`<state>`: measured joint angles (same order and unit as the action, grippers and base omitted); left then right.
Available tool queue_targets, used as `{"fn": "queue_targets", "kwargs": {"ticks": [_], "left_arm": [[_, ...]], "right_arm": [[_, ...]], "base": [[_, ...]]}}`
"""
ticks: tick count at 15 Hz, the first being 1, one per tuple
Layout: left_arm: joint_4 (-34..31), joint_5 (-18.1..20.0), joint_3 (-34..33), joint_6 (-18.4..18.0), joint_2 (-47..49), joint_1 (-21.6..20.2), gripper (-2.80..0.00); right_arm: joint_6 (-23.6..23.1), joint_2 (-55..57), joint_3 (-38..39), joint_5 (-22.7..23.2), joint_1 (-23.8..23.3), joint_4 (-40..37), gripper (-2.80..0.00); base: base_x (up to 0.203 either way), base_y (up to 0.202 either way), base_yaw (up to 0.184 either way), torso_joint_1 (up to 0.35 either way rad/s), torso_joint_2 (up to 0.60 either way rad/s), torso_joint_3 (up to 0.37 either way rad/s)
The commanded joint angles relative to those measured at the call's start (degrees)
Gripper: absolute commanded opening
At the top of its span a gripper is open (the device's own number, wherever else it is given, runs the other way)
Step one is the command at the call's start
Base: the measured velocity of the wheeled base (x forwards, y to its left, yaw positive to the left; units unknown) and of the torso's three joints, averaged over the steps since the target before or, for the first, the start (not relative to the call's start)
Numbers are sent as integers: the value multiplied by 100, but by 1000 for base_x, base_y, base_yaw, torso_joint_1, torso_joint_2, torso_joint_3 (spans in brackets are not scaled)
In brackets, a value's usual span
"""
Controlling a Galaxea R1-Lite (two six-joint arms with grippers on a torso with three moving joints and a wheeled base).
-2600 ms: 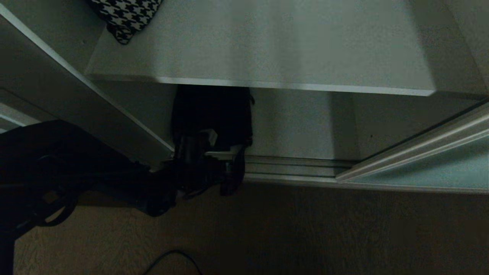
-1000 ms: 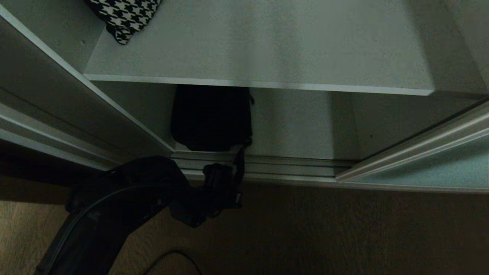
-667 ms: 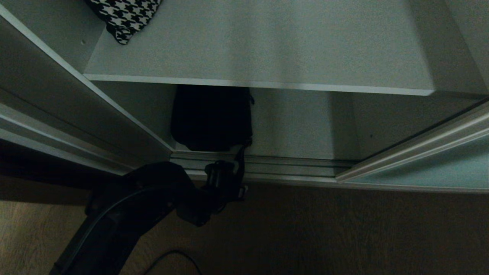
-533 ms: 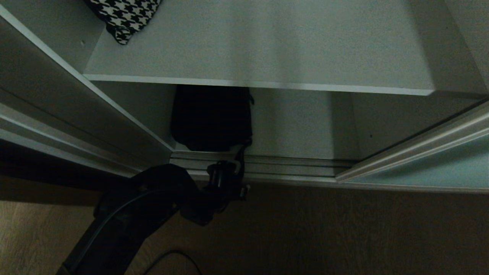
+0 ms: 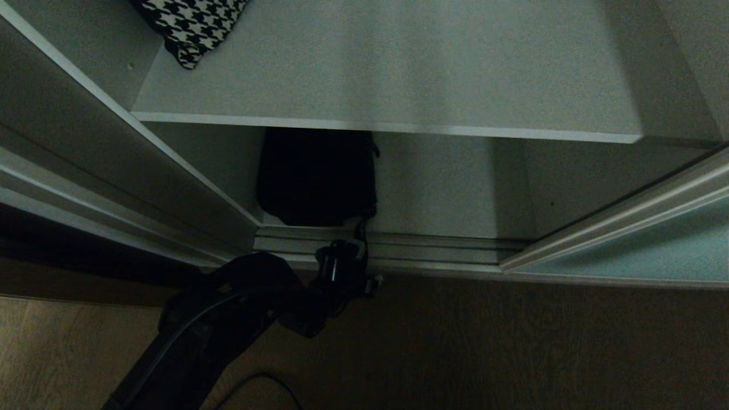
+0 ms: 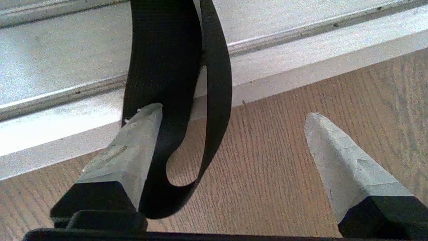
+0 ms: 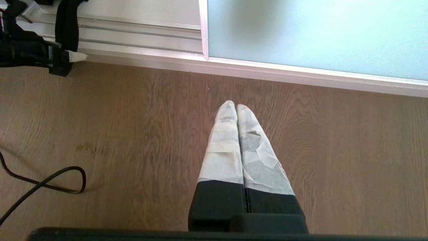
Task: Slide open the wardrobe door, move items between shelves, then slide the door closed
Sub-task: Place the bag on the lower shelf
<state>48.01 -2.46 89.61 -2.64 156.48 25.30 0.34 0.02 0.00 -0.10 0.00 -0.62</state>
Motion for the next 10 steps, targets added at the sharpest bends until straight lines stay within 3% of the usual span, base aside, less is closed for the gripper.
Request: {"fn": "queue_targets", "kwargs": {"ticks": [1, 10], "left_arm": [[-26, 4, -107, 30, -102, 2, 0], [-71, 170, -805, 365, -651, 41, 0]], "right_arm": [[1, 5, 0, 1, 0, 1, -280], [1, -2, 0, 1, 0, 1, -280]], "base": [[0, 0, 0, 0, 0, 0], [0, 0, 0, 0, 0, 0]]}}
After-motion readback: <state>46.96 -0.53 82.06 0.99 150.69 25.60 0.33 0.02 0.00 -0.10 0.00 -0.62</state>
